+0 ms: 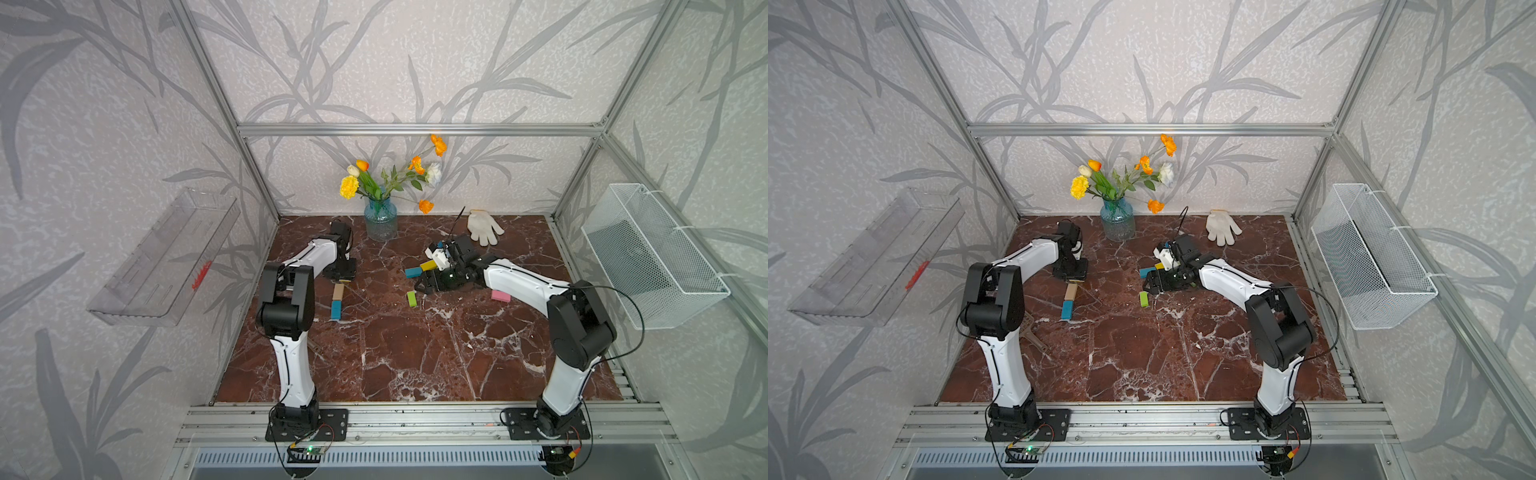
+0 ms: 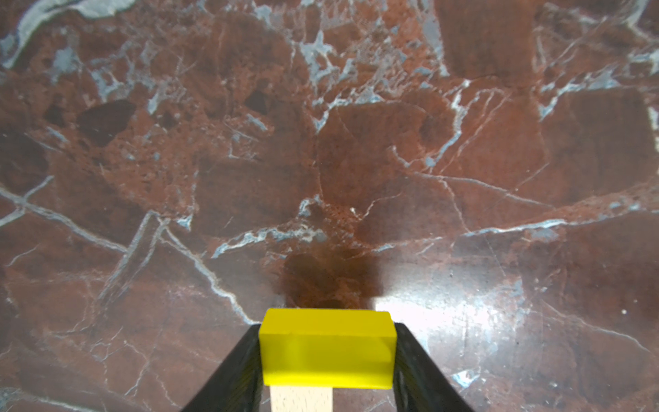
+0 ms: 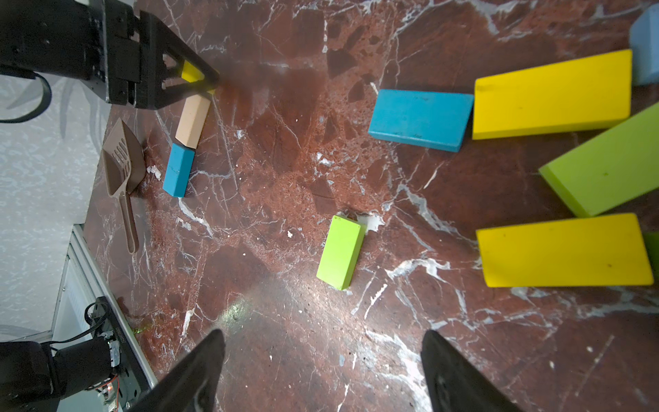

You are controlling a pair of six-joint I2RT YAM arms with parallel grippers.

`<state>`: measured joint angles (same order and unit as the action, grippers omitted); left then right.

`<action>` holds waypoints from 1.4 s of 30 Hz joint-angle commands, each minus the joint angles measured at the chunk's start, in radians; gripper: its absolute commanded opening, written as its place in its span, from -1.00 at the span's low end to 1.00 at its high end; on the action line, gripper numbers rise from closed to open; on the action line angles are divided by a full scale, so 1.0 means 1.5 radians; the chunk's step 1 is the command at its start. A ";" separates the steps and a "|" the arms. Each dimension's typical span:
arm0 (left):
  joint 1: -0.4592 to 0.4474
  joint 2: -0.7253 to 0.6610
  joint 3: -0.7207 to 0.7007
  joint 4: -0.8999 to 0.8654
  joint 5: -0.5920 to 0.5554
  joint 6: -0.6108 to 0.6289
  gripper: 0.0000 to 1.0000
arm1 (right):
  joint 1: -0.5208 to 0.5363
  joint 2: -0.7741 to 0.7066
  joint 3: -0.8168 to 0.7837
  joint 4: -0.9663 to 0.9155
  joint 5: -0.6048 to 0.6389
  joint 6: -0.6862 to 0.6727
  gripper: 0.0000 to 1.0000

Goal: Assemble the letter c with building blocks
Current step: Assemble the building block at the center of the board.

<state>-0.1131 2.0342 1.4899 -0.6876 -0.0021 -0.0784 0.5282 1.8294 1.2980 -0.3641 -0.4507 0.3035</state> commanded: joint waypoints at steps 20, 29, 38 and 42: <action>-0.004 0.002 0.013 -0.028 -0.018 0.010 0.11 | -0.004 -0.014 0.002 -0.009 -0.015 -0.004 0.71; -0.006 0.010 0.014 -0.035 -0.020 0.008 0.11 | -0.004 -0.014 0.005 -0.006 -0.016 -0.001 0.71; -0.006 0.020 0.020 -0.041 -0.016 0.007 0.12 | -0.004 -0.014 0.002 -0.006 -0.018 -0.001 0.71; -0.006 0.023 0.022 -0.042 -0.016 0.005 0.14 | -0.004 -0.016 0.002 -0.006 -0.019 -0.002 0.71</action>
<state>-0.1181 2.0552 1.4902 -0.7280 -0.0257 -0.0788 0.5282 1.8294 1.2984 -0.3649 -0.4660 0.3031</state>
